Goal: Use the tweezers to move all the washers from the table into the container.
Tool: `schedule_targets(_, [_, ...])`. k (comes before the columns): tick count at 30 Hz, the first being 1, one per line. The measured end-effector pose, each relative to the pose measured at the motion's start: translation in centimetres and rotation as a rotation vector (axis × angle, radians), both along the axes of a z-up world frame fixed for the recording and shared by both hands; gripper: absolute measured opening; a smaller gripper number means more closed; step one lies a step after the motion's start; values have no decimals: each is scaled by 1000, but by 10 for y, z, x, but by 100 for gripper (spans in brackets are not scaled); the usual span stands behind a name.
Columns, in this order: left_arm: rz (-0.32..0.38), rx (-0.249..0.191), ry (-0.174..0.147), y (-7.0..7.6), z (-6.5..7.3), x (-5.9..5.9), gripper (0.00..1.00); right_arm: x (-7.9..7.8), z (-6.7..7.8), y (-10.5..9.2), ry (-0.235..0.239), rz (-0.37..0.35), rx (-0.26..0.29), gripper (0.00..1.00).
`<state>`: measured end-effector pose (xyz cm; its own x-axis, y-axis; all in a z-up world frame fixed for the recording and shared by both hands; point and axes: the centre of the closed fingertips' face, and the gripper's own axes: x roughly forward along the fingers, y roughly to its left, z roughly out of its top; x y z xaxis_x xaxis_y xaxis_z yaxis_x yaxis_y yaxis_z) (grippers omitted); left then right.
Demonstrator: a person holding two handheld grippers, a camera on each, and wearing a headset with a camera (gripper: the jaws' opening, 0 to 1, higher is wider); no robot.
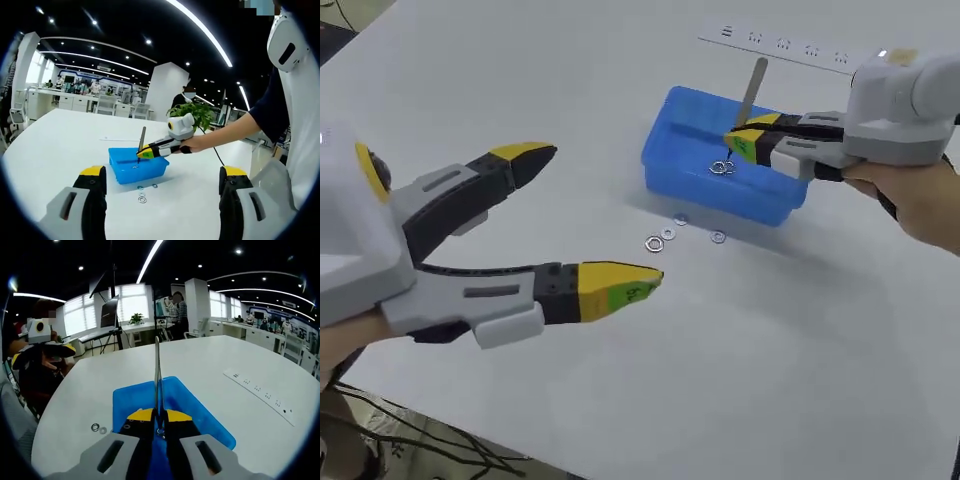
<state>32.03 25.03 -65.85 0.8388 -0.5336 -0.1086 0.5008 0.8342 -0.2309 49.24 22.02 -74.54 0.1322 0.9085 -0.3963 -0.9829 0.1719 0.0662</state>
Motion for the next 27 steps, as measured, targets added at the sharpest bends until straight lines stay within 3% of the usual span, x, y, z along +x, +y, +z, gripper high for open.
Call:
schedule_targets(3, [9,5,-9,3,-2,7,98,-5,1,-2,-1,8,-15,8])
schedule_targets(6, [27,-27,-25,6,1,20,98,-11,5,-2,-9,23,-14,7])
schedule_targets(11, [56,-45,-63,12,11,48,94,-19,11,0,-19,43,-5,7])
schedule_targets(12, [48,-56,-75,11,16,59,92,-19,12,0,-20,44,3,7])
schedule_targets(16, [13,-63,-95,4,23,84,87,-21,17,1,-14,43,38,7])
schedule_targets(22, [-27,-108,-92,-5,24,116,82,-25,21,-1,-40,56,50,6])
schedule_targets(27, [-63,-100,-65,-11,18,132,72,-26,24,-6,-57,71,45,6])
